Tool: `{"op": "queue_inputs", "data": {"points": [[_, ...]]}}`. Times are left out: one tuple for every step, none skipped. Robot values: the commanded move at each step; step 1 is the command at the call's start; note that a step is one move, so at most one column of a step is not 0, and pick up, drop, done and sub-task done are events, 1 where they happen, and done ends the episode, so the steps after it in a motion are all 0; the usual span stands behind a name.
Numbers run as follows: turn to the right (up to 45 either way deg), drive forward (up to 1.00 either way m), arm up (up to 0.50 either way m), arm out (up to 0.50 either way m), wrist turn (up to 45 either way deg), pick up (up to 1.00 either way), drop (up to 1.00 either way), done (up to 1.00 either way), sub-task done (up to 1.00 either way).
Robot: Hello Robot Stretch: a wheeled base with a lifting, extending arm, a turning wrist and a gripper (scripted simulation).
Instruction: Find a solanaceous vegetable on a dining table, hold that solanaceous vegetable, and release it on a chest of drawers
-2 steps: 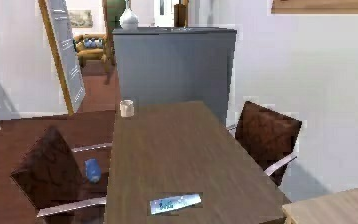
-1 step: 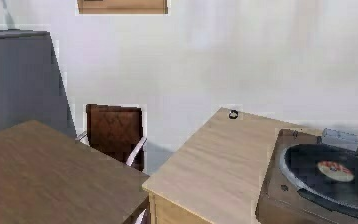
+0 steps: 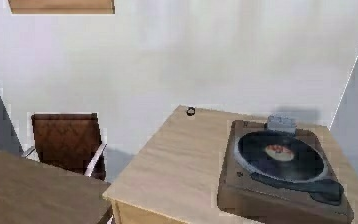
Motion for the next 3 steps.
{"op": "queue_inputs", "data": {"points": [[-45.0,0.0,0.0,0.0,0.0,0.0,0.0,0.0,0.0],[-45.0,0.0,0.0,0.0,0.0,0.0,0.0,0.0,0.0],[-39.0,0.0,0.0,0.0,0.0,0.0,0.0,0.0,0.0]]}}
